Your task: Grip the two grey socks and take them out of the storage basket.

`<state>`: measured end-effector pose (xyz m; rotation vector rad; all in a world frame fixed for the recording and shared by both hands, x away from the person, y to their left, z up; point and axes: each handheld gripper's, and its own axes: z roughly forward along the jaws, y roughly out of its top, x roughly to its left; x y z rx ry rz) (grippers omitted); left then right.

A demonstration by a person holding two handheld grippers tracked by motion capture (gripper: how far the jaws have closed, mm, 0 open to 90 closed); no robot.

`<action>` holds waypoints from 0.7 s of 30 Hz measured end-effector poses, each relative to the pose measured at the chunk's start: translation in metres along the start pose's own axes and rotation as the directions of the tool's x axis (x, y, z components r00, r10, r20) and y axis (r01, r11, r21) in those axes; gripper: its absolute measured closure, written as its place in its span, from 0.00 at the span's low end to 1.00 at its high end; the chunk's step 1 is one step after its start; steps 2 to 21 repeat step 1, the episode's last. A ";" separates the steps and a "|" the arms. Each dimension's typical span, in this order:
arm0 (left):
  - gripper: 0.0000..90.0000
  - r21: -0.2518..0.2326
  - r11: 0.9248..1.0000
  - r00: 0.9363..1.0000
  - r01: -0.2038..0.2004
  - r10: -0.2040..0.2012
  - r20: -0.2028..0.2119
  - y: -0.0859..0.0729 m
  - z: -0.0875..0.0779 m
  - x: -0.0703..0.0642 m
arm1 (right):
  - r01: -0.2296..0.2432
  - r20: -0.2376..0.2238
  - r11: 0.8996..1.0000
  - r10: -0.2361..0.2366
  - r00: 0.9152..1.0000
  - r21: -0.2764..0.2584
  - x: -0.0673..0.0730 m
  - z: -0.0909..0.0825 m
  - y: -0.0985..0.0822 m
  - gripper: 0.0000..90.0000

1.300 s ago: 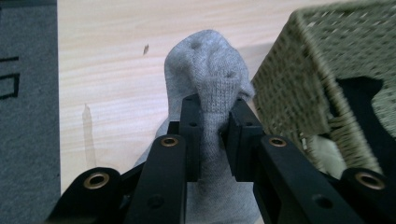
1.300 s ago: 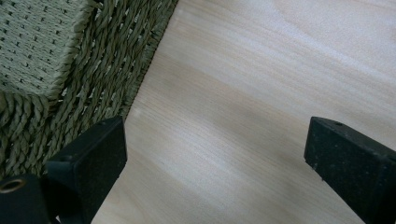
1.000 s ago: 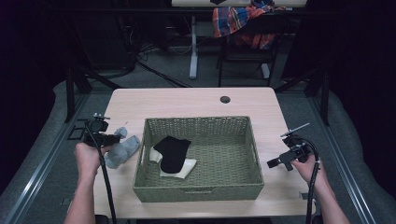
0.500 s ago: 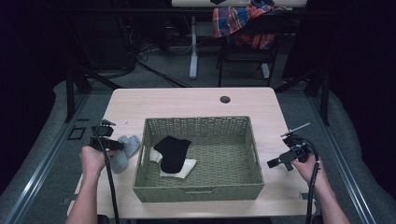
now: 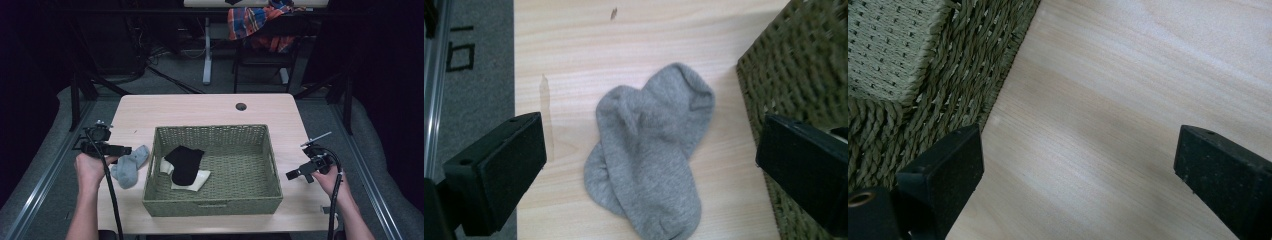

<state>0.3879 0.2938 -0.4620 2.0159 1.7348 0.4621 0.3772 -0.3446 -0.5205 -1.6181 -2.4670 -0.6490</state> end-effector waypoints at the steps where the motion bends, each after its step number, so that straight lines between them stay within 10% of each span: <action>1: 0.00 -0.013 1.000 1.000 0.001 -0.001 0.000 0.000 -0.002 0.000 | 0.004 0.003 1.000 -0.004 1.000 0.004 0.000 0.000 0.000 0.06; 21: 0.00 -0.013 1.000 1.000 0.001 -0.001 0.000 0.000 -0.002 0.000 | 0.004 0.003 1.000 -0.004 1.000 0.004 0.000 0.000 0.000 0.06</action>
